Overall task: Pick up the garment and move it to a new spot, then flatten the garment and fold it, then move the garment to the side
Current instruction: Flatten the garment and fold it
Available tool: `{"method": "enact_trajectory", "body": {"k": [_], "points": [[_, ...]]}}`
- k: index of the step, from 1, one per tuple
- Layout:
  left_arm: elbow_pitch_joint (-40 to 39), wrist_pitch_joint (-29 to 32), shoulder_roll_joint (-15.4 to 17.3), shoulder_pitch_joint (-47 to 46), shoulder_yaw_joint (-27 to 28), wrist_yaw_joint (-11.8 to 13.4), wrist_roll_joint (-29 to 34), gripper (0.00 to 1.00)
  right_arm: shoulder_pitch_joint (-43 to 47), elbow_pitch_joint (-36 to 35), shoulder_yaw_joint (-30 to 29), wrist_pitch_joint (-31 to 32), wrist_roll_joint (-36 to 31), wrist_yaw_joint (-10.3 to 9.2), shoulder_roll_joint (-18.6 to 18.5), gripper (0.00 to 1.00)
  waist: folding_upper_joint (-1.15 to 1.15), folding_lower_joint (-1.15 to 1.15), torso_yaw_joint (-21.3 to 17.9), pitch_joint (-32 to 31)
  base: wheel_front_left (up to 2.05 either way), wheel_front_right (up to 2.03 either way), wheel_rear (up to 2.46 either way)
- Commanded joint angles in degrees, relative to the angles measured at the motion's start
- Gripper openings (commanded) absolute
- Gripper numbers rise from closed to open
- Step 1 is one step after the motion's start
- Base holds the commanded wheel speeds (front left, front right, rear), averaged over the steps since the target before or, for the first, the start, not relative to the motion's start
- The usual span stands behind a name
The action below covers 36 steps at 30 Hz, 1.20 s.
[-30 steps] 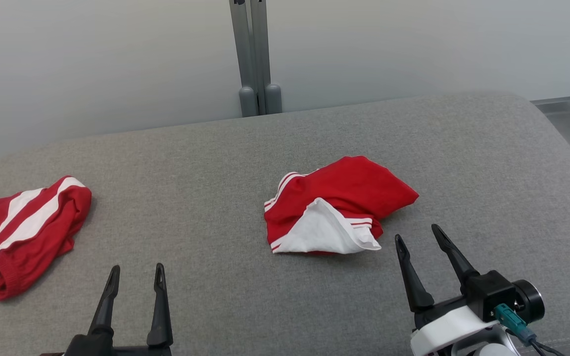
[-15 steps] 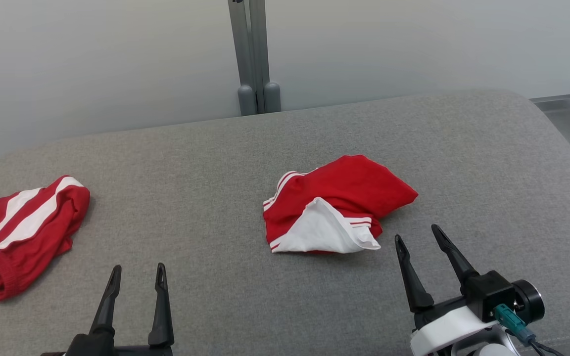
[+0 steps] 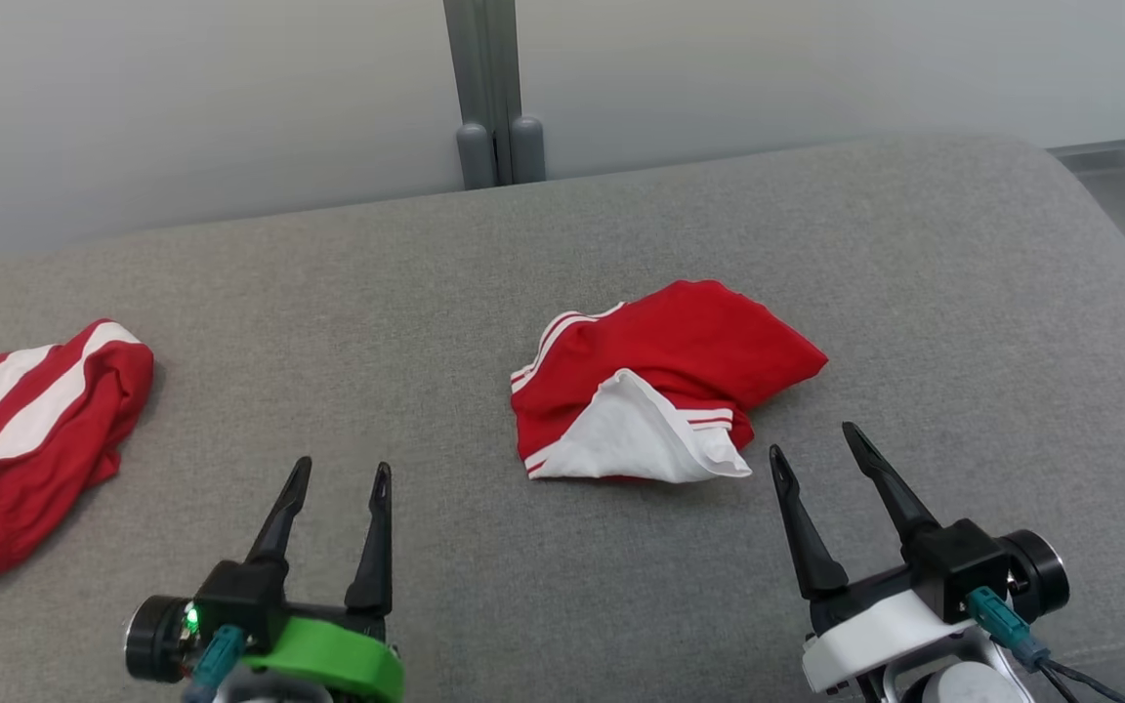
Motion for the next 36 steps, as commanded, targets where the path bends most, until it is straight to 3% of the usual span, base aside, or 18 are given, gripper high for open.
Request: {"method": "enact_trajectory", "body": {"k": [1,8,18,24,36], "points": [[1.7,0.0,0.1,-1.9,-0.5,-0.4,-0.5,1.00,-0.7,-0.2,-0.2,0.0,-0.5,-0.10,-0.2,1.00,0.00,0.00,-1.0,1.5,0.00,0.00,0.00],[14.6,0.0,0.1,-14.0,-5.5,-1.9,-2.7,1.00,-2.4,-1.1,-1.0,0.0,-2.0,-0.10,-0.1,1.00,0.00,0.00,-3.0,6.8,0.00,0.00,0.00],[32.9,0.0,0.2,-31.2,-14.2,-2.0,-7.9,1.00,-7.0,-2.8,-1.9,0.0,-3.2,-0.10,-0.1,1.00,0.00,0.00,-4.4,14.6,0.00,0.00,0.00],[42.0,0.1,0.2,-37.8,-14.7,-1.9,-9.5,1.00,-9.6,-3.8,-1.4,0.0,-2.4,-0.10,-0.1,1.00,0.00,0.00,-6.0,18.6,0.00,0.00,0.00],[44.1,0.1,0.1,-40.8,-18.8,-2.0,-14.6,1.00,-10.7,-5.0,-3.5,0.0,-1.7,-0.10,-0.1,1.00,0.00,0.00,-7.2,20.8,0.00,0.00,0.00]]}}
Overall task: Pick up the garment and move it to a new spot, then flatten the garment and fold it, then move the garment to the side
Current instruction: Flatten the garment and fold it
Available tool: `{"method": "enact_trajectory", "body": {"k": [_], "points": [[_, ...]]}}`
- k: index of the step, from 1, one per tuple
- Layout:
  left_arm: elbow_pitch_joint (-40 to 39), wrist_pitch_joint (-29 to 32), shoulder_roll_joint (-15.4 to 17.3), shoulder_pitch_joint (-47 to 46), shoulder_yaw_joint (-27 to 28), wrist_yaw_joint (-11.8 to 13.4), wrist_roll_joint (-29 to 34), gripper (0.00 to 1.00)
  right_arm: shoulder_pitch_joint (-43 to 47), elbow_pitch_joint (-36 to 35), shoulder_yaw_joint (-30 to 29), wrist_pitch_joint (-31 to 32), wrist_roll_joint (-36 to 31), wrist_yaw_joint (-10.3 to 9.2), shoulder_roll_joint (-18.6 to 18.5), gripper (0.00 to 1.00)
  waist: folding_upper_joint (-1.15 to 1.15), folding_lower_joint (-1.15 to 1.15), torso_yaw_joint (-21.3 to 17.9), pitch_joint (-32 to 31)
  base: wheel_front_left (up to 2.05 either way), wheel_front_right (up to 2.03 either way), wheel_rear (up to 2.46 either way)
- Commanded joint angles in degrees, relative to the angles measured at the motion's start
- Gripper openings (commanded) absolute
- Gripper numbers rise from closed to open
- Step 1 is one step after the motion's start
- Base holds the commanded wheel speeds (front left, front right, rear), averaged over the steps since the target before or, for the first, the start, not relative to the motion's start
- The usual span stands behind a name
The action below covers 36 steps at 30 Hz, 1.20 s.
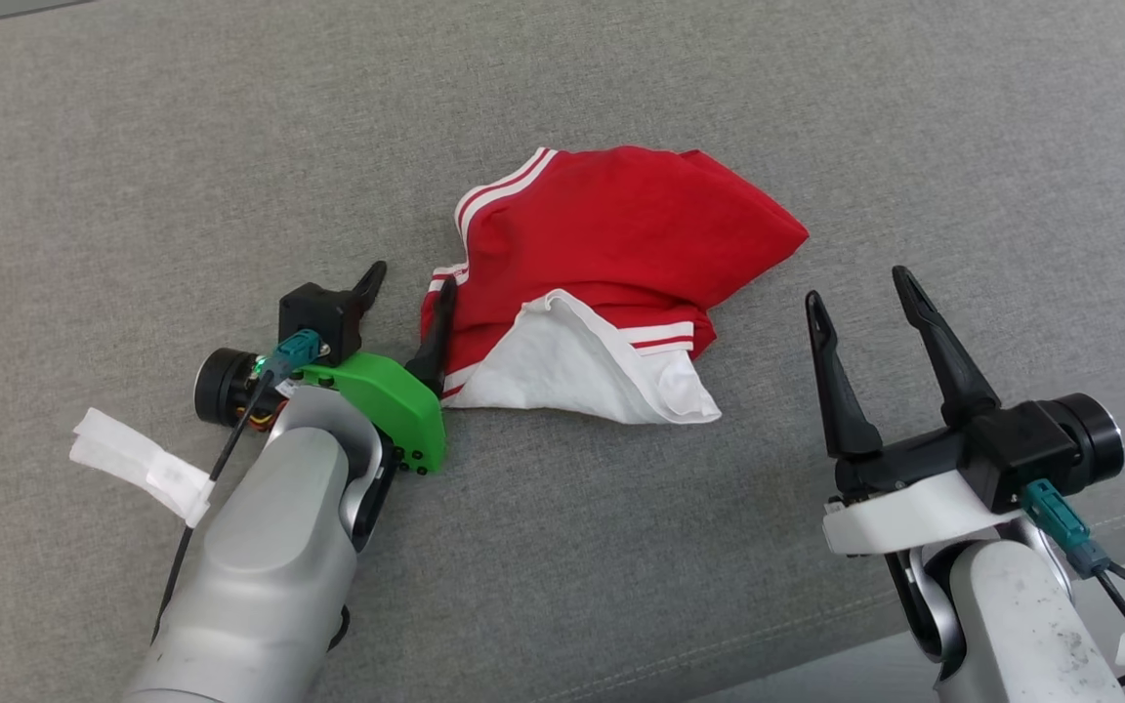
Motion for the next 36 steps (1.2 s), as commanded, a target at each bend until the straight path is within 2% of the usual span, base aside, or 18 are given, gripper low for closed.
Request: {"method": "enact_trajectory", "body": {"k": [1,7,8,9,14,20,25,29,33,36], "points": [[0.2,0.1,0.2,0.3,-0.6,-0.1,-0.2,1.00,-0.6,-0.4,-0.3,0.0,0.4,-0.10,-0.1,1.00,0.00,0.00,-0.3,0.1,0.00,0.00,0.00],[3.8,0.5,0.1,1.5,-4.5,-0.1,1.2,1.00,-0.6,-0.5,-0.5,0.0,1.3,-0.10,-0.1,1.00,0.00,0.00,-0.5,0.1,0.00,0.00,0.00],[3.9,0.5,0.1,1.5,-5.2,-0.2,1.1,0.37,-0.6,-0.5,-0.6,0.0,1.5,-0.10,-0.1,1.00,0.00,0.00,-0.5,0.1,0.00,0.00,0.00],[3.8,0.5,0.0,1.5,-5.7,-0.2,1.0,0.00,-0.6,-0.4,-0.5,0.0,1.7,-0.10,-0.1,1.00,0.00,0.00,-0.5,0.0,0.00,0.00,0.00],[1.5,0.3,0.3,1.4,-5.8,-0.1,-1.7,0.00,-0.9,-0.3,-0.5,0.0,2.3,-0.10,-0.1,1.00,0.00,0.00,-1.3,-1.1,0.00,0.00,0.00],[-9.4,1.2,0.4,-2.2,-7.2,-0.1,-8.5,0.00,0.2,0.2,-1.0,0.0,3.2,-0.10,-0.1,1.00,0.00,0.00,-2.3,-4.7,0.00,0.00,0.00],[-24.0,9.0,2.8,-5.7,-9.0,-0.1,-17.1,0.00,0.9,0.6,-0.5,0.0,4.3,-0.10,-0.1,1.00,0.00,0.00,-3.8,-7.8,0.00,0.00,0.00],[-33.7,17.9,2.8,-9.8,-9.8,-0.1,-24.6,0.00,1.7,1.1,0.2,0.0,5.0,-0.10,-0.1,1.00,0.00,0.00,-5.0,-10.0,0.00,0.00,0.00],[-36.3,23.6,1.6,-15.5,-9.4,0.5,-28.4,0.00,2.9,1.7,1.2,0.0,5.8,-0.10,-0.1,1.00,0.00,0.00,-6.9,-11.9,0.00,0.00,0.00],[-36.1,23.6,0.5,-21.4,-8.3,2.3,-30.2,0.00,3.5,1.9,1.8,0.0,6.0,-0.10,-0.1,1.00,0.00,0.00,-8.5,-12.6,0.00,0.00,0.00]]}}
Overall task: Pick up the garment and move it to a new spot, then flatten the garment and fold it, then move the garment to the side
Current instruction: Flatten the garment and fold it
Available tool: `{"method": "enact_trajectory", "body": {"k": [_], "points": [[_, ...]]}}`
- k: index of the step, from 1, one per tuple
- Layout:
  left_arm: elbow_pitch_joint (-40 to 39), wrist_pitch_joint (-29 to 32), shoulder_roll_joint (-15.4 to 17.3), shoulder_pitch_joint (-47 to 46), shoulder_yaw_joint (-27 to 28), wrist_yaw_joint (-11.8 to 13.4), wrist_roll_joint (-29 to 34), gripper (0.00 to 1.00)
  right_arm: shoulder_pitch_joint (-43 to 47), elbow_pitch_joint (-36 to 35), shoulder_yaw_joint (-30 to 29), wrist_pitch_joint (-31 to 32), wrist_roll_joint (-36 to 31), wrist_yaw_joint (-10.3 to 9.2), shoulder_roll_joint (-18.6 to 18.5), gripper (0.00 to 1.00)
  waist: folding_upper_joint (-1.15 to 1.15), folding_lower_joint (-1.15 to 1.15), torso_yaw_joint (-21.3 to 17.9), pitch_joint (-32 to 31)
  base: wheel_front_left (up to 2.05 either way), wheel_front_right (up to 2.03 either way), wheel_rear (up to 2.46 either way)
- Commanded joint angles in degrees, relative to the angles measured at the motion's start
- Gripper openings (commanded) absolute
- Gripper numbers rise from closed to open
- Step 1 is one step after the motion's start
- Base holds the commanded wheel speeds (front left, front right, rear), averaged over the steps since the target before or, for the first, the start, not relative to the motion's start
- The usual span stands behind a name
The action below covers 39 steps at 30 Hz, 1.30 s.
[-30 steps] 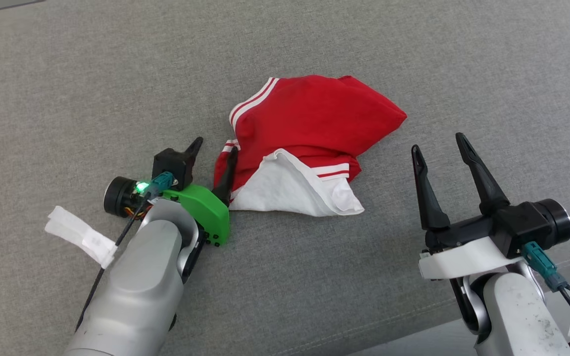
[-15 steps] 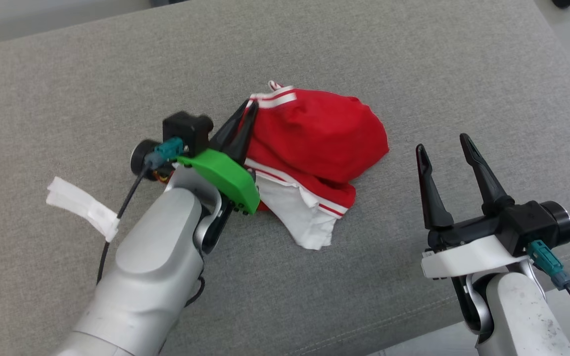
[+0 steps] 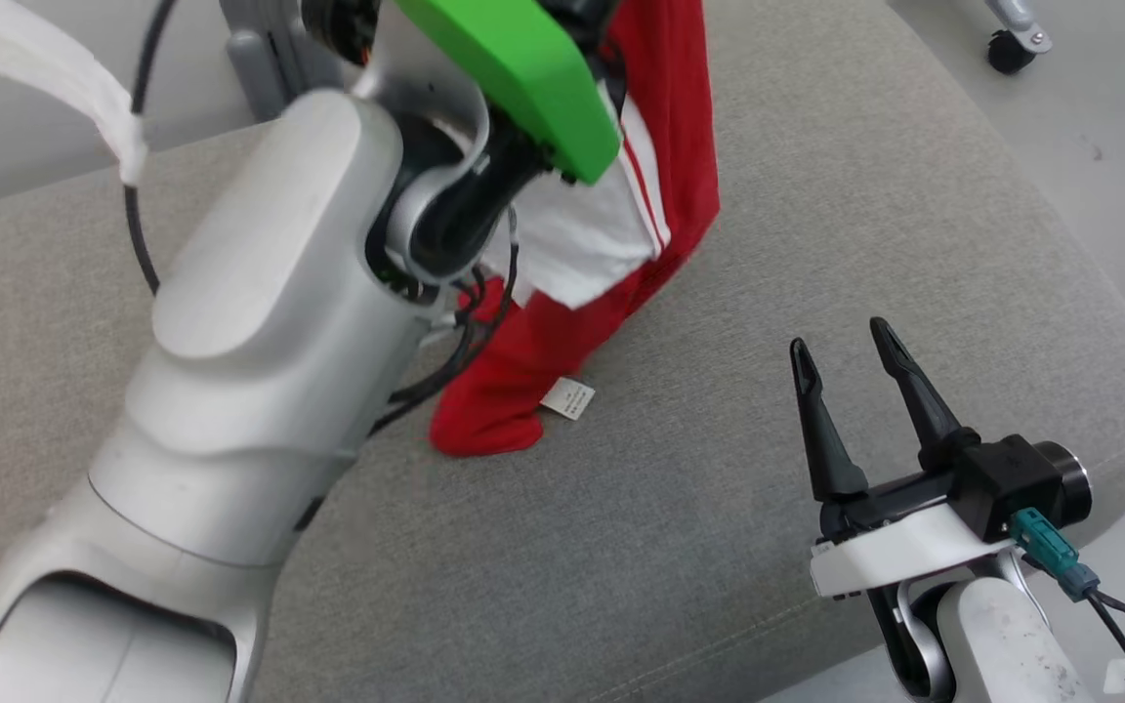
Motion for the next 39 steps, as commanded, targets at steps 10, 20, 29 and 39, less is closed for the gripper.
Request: {"method": "enact_trajectory", "body": {"k": [10,20,29,39], "points": [[8.3,-17.6,-0.6,-20.0,-2.1,9.2,-9.7,0.00,2.4,0.5,-0.1,0.0,-0.7,-0.09,-0.1,1.00,0.00,0.00,-3.6,-2.7,0.00,0.00,0.00],[16.4,-20.4,2.4,-1.3,-5.2,11.9,-18.8,0.00,1.7,-0.1,-2.8,0.0,-1.1,-0.10,-0.1,1.00,0.00,0.00,2.1,-2.6,0.00,0.00,0.00],[24.4,-23.4,12.0,19.0,-0.9,12.0,-20.7,0.00,1.3,-0.6,-3.1,0.0,-1.9,-0.10,-0.1,1.00,0.00,0.00,4.5,-1.2,0.00,0.00,0.00],[19.5,-23.8,12.0,27.1,14.2,5.4,-5.2,1.00,1.9,-0.4,-3.1,0.0,-3.6,-0.10,-0.1,1.00,0.00,0.00,7.1,-0.9,0.00,0.00,0.00]]}}
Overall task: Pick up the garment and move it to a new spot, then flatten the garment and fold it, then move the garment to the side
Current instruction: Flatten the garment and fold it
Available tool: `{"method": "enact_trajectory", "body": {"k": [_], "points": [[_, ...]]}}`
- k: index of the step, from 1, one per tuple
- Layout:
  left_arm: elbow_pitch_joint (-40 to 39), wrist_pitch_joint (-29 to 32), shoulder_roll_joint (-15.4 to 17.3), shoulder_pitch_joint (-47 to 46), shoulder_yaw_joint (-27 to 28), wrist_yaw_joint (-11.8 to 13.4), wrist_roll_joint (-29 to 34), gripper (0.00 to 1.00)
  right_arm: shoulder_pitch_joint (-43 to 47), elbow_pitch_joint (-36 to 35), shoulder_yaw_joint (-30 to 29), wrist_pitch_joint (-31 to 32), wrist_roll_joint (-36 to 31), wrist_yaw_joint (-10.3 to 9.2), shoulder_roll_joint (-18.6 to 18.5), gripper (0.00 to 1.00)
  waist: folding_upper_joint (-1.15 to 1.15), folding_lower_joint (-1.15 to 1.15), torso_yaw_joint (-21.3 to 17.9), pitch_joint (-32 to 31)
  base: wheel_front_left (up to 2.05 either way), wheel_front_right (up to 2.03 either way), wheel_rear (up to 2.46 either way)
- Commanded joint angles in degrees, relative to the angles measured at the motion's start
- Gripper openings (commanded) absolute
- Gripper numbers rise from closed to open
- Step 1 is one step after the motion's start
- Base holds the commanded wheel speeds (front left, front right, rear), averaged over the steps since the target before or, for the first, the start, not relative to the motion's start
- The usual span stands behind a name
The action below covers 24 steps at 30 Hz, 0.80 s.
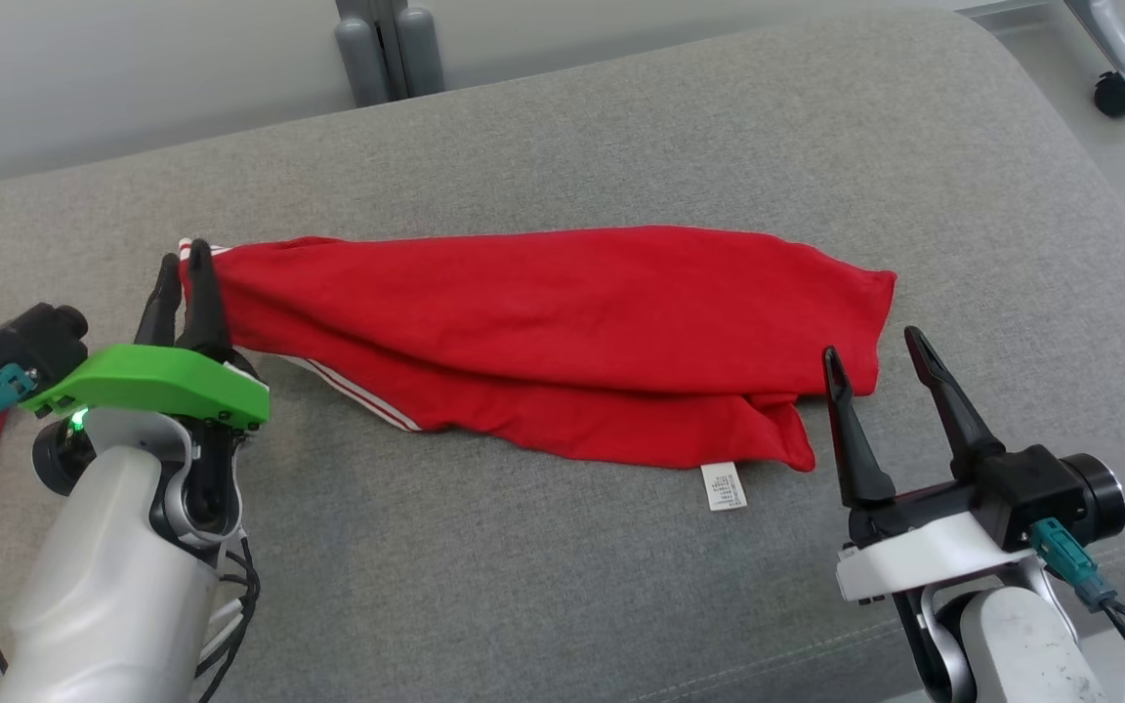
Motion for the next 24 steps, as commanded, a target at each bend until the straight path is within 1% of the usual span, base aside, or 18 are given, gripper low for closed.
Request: {"method": "enact_trajectory", "body": {"k": [1,2,4,6,8,11,14,17,21,24], "points": [[-2.4,0.0,-0.5,1.7,2.2,-0.7,3.1,1.00,0.1,0.0,0.2,0.0,-0.6,-0.10,-0.1,1.00,0.00,0.00,0.5,-0.2,0.00,0.00,0.00],[-4.7,0.0,-1.3,3.7,4.5,-0.8,6.5,1.00,0.1,0.0,0.2,0.0,-0.7,-0.10,-0.1,1.00,0.00,0.00,0.7,-0.4,0.00,0.00,0.00],[-9.0,0.0,-2.7,7.7,7.9,-0.3,12.7,1.00,0.3,0.0,0.1,0.0,-0.8,-0.10,-0.1,1.00,0.00,0.00,1.2,-0.6,0.00,0.00,0.00],[-13.0,0.0,-4.9,11.8,11.8,0.5,17.3,1.00,0.4,0.0,0.1,0.0,-0.8,-0.10,-0.1,1.00,0.00,0.00,1.6,-0.8,0.00,0.00,0.00],[-15.8,0.0,-7.3,16.2,14.7,0.6,21.0,1.00,0.9,0.0,-0.2,0.0,-0.9,-0.10,-0.1,1.00,0.00,0.00,2.2,-1.1,0.00,0.00,0.00],[-17.3,0.0,-9.5,21.6,16.8,-0.1,24.9,1.00,1.2,0.2,-0.1,0.0,-1.0,-0.10,-0.1,1.00,0.00,0.00,2.9,-1.5,0.00,0.00,0.00],[-16.4,0.0,-10.7,24.6,17.0,-0.9,28.5,1.00,1.2,0.4,0.1,0.0,-0.9,-0.10,-0.1,1.00,0.00,0.00,3.4,-1.6,0.00,0.00,0.00],[-13.9,0.0,-11.3,24.8,16.7,-1.1,32.6,1.00,0.6,0.5,0.6,0.0,-0.7,-0.10,-0.1,1.00,0.00,0.00,3.4,-1.5,0.00,0.00,0.00],[-8.3,0.0,-11.6,21.2,16.3,-2.0,35.9,1.00,-0.4,0.1,1.2,0.0,-0.7,-0.10,-0.1,1.00,0.00,0.00,2.7,-0.3,0.00,0.00,0.00],[-1.7,0.0,-11.1,17.1,15.2,-3.1,37.5,1.00,-1.0,-0.2,1.2,0.0,-1.4,-0.10,-0.1,1.00,0.00,0.00,2.0,1.1,0.00,0.00,0.00]]}}
